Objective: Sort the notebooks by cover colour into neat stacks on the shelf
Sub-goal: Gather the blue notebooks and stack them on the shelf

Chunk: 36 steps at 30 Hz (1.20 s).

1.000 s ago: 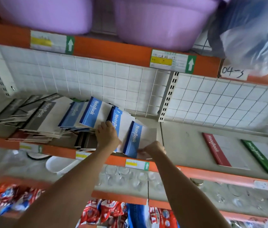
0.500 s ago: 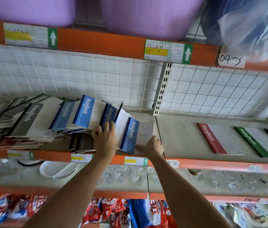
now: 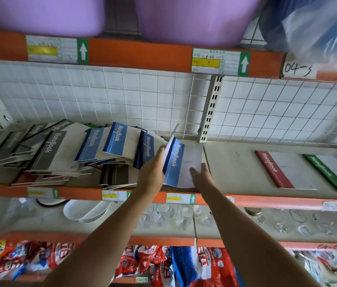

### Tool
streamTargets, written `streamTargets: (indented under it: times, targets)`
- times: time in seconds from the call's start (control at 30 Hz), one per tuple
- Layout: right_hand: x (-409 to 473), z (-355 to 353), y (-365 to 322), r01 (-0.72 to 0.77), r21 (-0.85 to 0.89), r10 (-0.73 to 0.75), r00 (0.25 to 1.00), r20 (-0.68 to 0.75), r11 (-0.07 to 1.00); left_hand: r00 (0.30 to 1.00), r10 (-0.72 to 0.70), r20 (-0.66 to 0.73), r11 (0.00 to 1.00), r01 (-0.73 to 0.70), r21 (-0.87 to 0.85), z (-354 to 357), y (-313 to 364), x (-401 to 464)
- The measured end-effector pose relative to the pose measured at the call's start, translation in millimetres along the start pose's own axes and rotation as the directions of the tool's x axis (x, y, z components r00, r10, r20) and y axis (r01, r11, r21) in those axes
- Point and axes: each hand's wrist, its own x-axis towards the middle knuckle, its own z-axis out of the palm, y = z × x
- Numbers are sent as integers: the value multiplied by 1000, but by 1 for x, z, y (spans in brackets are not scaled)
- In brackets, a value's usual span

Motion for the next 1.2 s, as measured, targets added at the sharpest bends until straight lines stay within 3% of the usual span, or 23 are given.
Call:
streamTargets:
  times: [0.1, 0.23, 0.33, 0.47, 0.6, 0.8, 0.97, 1.2]
  targets:
    - [-3, -16, 4, -43, 458, 26, 999, 43, 888, 991, -135, -1, 990, 134, -40, -2, 3, 7]
    - [-19, -46, 19, -132, 727, 0, 984, 179, 674, 976, -188, 107, 940, 210, -268, -5, 18, 17]
    - [-31, -71, 33, -109, 698, -35, 982, 188, 708, 921, -242, 305, 885, 339, -319, 0, 36, 22]
    - [-30, -106, 55, -58, 659, 68, 998, 11, 750, 866, -184, 464, 836, 386, -389, 14, 68, 30]
    - [-41, -143, 79, -87, 552, 225, 956, -188, 829, 868, -186, 461, 829, 391, -401, 41, 118, 34]
    - [-57, -193, 127, -40, 526, 293, 866, -406, 849, 852, -164, 497, 837, 387, -387, 87, 192, 30]
    - [-65, -237, 169, -1, 559, 309, 833, -458, 829, 869, -203, 451, 798, 414, -438, 122, 249, 15]
    - [-69, -314, 235, 12, 546, 307, 817, -488, 838, 892, -191, 411, 817, 376, -437, 176, 342, -15]
